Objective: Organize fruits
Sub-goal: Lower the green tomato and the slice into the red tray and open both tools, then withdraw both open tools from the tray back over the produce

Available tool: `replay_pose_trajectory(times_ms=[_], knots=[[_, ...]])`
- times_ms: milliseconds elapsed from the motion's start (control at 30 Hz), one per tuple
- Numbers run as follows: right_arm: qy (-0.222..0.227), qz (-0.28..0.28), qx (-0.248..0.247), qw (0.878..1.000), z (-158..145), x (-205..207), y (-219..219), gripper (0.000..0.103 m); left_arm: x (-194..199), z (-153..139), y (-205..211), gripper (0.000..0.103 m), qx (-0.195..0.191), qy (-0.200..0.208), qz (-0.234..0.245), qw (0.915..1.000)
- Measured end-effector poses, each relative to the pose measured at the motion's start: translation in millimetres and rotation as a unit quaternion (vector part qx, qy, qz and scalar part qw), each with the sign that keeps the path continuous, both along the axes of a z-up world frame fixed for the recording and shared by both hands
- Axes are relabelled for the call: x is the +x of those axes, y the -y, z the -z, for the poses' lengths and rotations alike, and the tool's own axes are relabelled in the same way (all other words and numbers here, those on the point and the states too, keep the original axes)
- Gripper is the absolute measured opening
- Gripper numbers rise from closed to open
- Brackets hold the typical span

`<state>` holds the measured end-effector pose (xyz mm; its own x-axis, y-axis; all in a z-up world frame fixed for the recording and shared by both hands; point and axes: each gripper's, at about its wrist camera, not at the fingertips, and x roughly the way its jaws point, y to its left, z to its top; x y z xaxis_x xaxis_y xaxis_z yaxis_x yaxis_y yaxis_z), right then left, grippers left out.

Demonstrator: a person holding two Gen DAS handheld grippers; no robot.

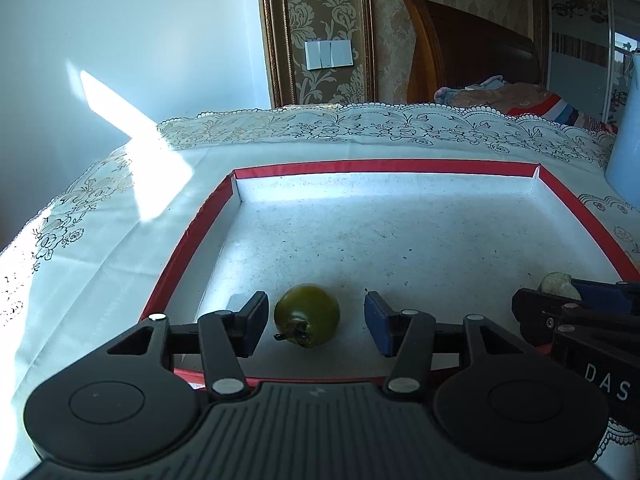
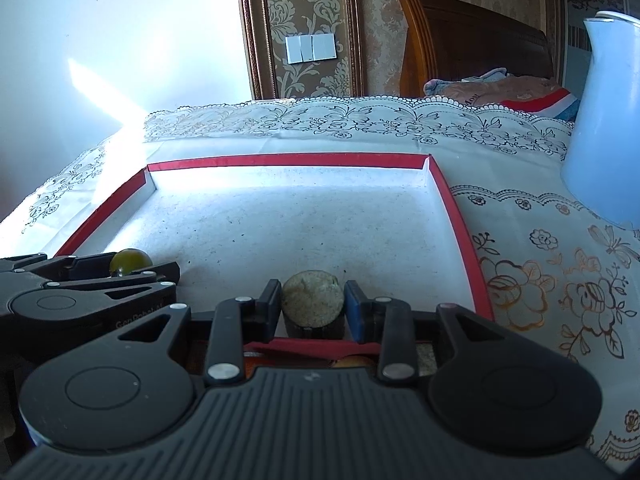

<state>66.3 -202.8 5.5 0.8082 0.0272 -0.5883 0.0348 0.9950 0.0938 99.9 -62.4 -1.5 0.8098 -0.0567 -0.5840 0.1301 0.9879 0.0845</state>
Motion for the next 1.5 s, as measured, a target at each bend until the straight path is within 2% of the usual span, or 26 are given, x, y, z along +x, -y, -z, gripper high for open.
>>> replay_pose_trajectory(times_ms=[333,400,467,533,700,733,800,867,1000,1167,1367,1500], knots=[[0.021,0.003,0.009,1.0,-6.9,-9.5,4.1,0.033,-4.6,-3.9,-3.2,0.057,-0.009,0.007,-0.001,0.9999],[0.029,0.003,0.01,1.0,-9.4,-13.1,4.5,0.033,-7.3,-5.6,-5.2,0.062,-0.013,0.013,0.0,0.9998],[0.039,0.007,0.01,0.999,-12.8,-19.5,6.4,0.033,-11.6,-8.5,-8.1,0.073,-0.019,0.023,-0.001,0.9995],[0.05,0.009,0.015,0.999,-16.4,-25.1,9.3,0.04,-16.1,-12.6,-12.2,0.075,-0.029,0.034,-0.002,0.999],[0.084,0.012,0.02,0.996,-31.1,-52.0,20.8,0.042,-30.0,-21.4,-29.2,0.077,-0.047,0.045,-0.007,0.9978],[0.091,0.014,0.019,0.996,-33.7,-58.3,23.4,0.045,-35.2,-23.0,-34.4,0.08,-0.052,0.049,-0.008,0.9974],[0.11,0.021,0.013,0.994,-39.4,-77.8,31.5,0.06,-48.0,-25.0,-44.7,0.084,-0.055,0.063,-0.009,0.9965],[0.124,0.021,0.006,0.992,-43.2,-96.0,38.4,0.063,-62.6,-25.7,-55.0,0.085,-0.051,0.077,-0.01,0.9957],[0.123,0.02,-0.007,0.992,-42.4,-126.0,49.3,0.063,-91.1,-22.9,-79.5,0.085,-0.051,0.086,0.002,0.995],[0.1,0.023,-0.02,0.995,-25.1,-151.4,56.6,0.063,-117.1,-7.1,-98.4,0.085,-0.041,0.079,0.002,0.996],[0.07,0.029,-0.028,0.997,-0.4,-160.7,61.1,0.063,-134.9,10.5,-95.0,0.085,-0.03,0.07,0.003,0.9971],[0.066,0.03,-0.029,0.997,1.6,-158.0,60.7,0.063,-138.5,13.7,-81.5,0.085,-0.035,0.061,0.013,0.9974]])
